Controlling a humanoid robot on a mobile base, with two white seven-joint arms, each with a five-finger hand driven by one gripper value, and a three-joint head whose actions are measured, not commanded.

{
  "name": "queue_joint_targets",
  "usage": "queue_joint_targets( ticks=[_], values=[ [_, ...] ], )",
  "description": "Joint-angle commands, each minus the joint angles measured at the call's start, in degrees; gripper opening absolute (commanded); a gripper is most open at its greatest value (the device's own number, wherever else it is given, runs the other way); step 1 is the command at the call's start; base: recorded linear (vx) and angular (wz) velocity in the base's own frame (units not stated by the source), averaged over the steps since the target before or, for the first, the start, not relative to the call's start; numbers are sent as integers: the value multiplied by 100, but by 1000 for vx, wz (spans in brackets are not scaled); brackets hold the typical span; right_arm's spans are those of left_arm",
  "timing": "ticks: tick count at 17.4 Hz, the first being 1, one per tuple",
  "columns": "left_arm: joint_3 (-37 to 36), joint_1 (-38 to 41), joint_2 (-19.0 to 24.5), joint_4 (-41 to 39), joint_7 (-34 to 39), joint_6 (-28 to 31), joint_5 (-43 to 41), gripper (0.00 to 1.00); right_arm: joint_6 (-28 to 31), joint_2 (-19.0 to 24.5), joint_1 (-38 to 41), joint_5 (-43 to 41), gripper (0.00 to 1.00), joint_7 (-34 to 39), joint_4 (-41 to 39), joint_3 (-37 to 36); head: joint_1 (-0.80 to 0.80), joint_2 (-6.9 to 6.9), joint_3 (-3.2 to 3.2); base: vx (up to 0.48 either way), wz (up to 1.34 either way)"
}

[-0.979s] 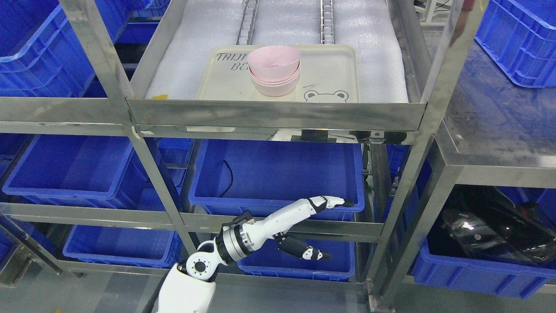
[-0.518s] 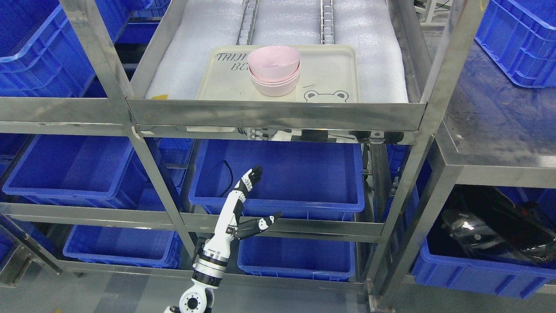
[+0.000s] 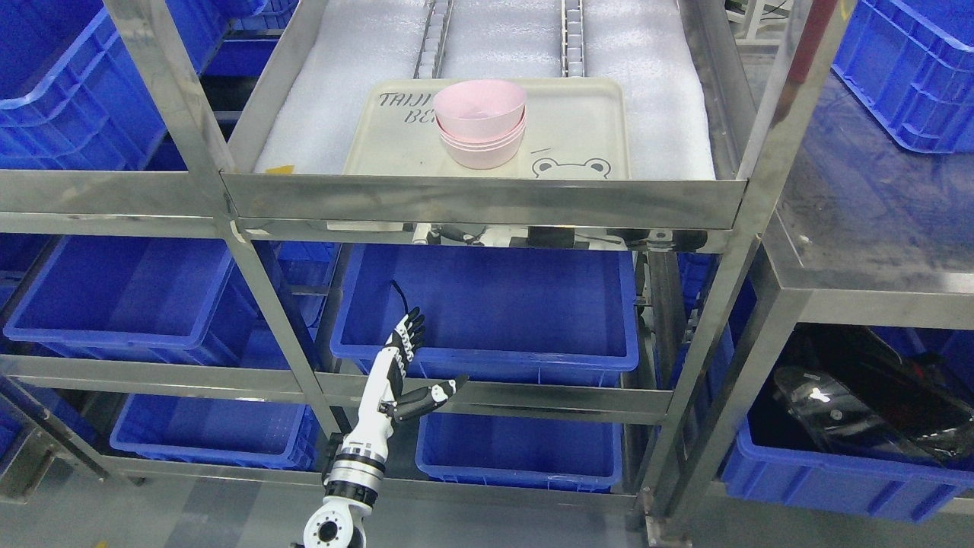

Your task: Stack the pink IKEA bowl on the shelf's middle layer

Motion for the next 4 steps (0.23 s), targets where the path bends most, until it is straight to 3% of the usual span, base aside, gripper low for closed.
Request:
queue_joint_targets(
  ticks=[1, 4],
  values=[
    [233, 13, 93, -823, 33, 178, 69, 100, 3, -100, 123, 0, 100, 3, -100, 0, 0, 0, 0, 0, 0],
    [251, 13, 93, -823, 112, 330, 69, 100, 3, -100, 123, 0, 100, 3, -100, 0, 0, 0, 0, 0, 0]
  ],
)
